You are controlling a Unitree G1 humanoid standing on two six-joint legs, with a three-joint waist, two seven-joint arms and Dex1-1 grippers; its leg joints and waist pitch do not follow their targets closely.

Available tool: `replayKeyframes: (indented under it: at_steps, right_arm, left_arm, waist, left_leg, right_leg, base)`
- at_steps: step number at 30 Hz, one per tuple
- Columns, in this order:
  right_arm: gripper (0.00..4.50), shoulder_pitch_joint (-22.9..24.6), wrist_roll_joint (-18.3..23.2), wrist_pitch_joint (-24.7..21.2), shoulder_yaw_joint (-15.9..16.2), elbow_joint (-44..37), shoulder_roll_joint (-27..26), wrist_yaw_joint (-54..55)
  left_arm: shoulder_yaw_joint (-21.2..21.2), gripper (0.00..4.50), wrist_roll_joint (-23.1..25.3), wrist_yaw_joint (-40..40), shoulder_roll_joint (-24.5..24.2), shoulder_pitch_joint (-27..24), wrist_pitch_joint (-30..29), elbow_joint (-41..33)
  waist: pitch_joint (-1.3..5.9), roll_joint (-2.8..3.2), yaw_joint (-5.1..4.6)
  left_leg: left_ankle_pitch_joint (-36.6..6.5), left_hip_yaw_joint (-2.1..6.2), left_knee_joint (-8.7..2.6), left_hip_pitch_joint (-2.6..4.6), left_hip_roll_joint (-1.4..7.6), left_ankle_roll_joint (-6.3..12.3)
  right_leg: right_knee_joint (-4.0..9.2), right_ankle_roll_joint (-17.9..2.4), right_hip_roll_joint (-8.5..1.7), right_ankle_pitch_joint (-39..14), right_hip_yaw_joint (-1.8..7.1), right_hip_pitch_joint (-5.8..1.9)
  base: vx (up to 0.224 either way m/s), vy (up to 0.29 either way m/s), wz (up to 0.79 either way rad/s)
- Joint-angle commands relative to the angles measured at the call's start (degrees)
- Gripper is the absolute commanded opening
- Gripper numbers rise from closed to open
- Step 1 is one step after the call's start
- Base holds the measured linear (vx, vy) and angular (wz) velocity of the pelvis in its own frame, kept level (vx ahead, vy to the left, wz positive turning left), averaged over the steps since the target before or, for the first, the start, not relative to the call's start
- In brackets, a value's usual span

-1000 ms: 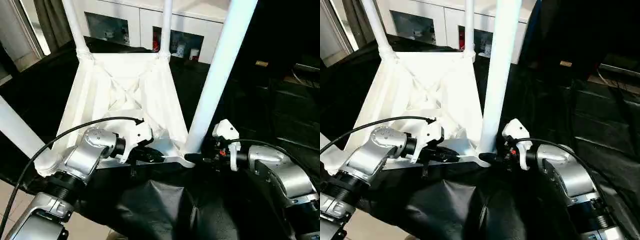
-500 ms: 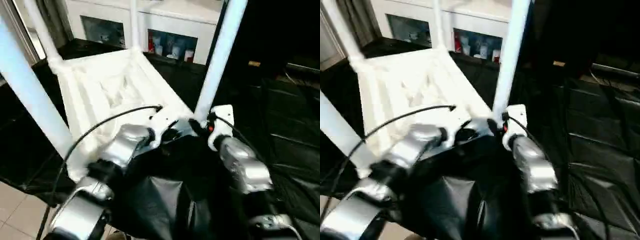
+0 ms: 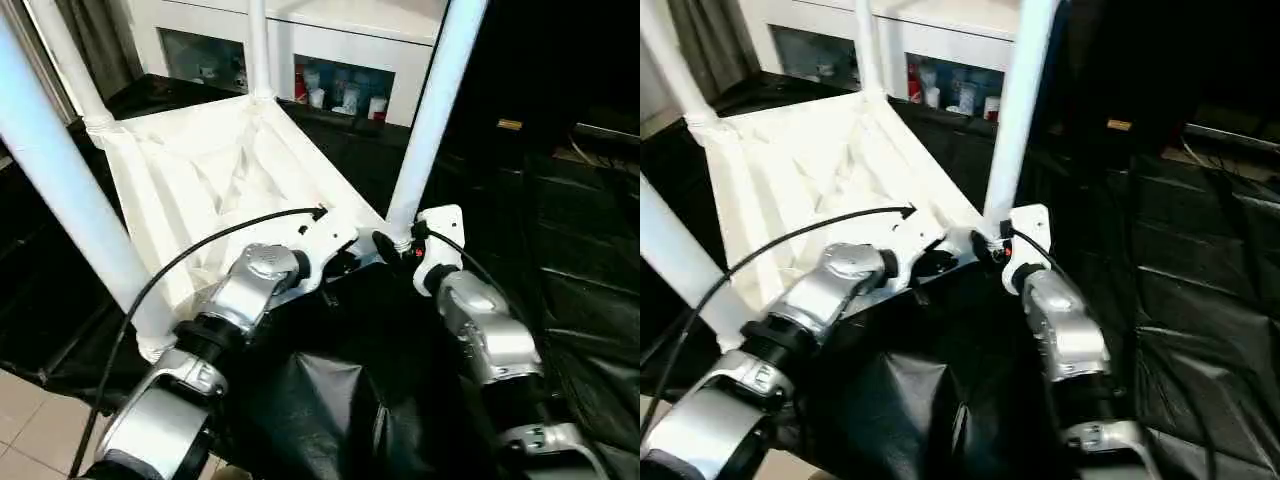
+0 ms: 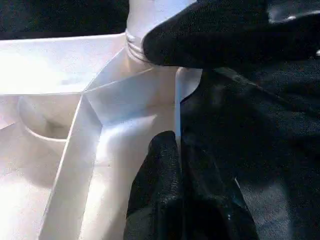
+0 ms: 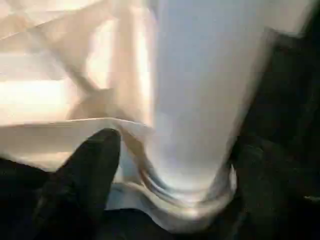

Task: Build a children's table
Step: Rotate leg to tighten

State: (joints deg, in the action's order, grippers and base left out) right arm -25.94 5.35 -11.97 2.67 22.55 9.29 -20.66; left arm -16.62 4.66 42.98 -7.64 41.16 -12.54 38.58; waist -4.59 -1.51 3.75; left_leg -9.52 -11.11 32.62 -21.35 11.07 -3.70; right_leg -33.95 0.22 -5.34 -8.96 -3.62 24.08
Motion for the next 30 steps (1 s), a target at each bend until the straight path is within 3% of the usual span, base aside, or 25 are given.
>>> replayKeyframes:
  at_steps: [1,7,10,17,30]
  right_arm:
    - [3.94,0.9,-0.1,0.9,2.6,-3.5,3.6,-8.3]
    - [3.94,4.9,4.6,-1.5,5.5,-11.2,11.8,-24.5]
    - [3.94,6.0,5.2,-1.0,6.3,-12.7,14.4,-28.3]
    - [3.94,7.2,9.3,-3.3,5.2,-16.4,17.7,-35.8]
    - [2.81,7.3,9.0,-3.1,6.6,-16.5,18.5,-38.4]
  left_arm:
    - [0.7,0.0,-3.2,5.2,-1.1,-1.7,4.7,-1.9]
    - [0.8,0.0,-7.3,16.4,-5.1,-4.7,6.3,-7.0]
    - [0.5,0.0,-8.4,20.6,-6.9,-5.7,6.3,-8.5]
    - [0.4,0.0,-10.1,27.4,-11.0,-7.2,5.0,-11.0]
    - [0.2,0.0,-9.8,30.6,-12.4,-7.7,4.1,-12.4]
  waist:
    - [3.56,-0.63,0.38]
    - [3.37,-0.66,0.91]
    - [3.26,-0.54,1.19]
    - [3.11,-0.51,1.39]
    - [3.19,-0.55,1.46]
  left_leg:
    - [-14.8,0.72,-3.69,0.48,1.55,2.62]
    - [-14.6,0.81,-3.79,0.36,1.92,4.1]
    - [-15.0,0.74,-3.86,0.58,2.04,3.54]
    - [-15.8,0.8,-4.07,0.62,2.24,3.25]
    - [-14.6,0.74,-3.97,0.56,2.17,2.92]
  right_leg:
    - [4.82,-9.4,-2.8,-19.5,2.28,-2.77]
    - [4.6,-9.9,-2.94,-19.3,2.4,-2.95]
    - [4.72,-10.0,-2.99,-20.7,2.45,-2.64]
    - [4.64,-10.1,-3.02,-21.2,2.54,-2.48]
    - [4.42,-10.5,-3.1,-19.8,2.56,-2.56]
  base:
    - [0.0,0.0,0.0]
    - [0.0,0.0,0.0]
    - [0.0,0.0,0.0]
    - [0.0,0.0,0.0]
    - [0.0,0.0,0.0]
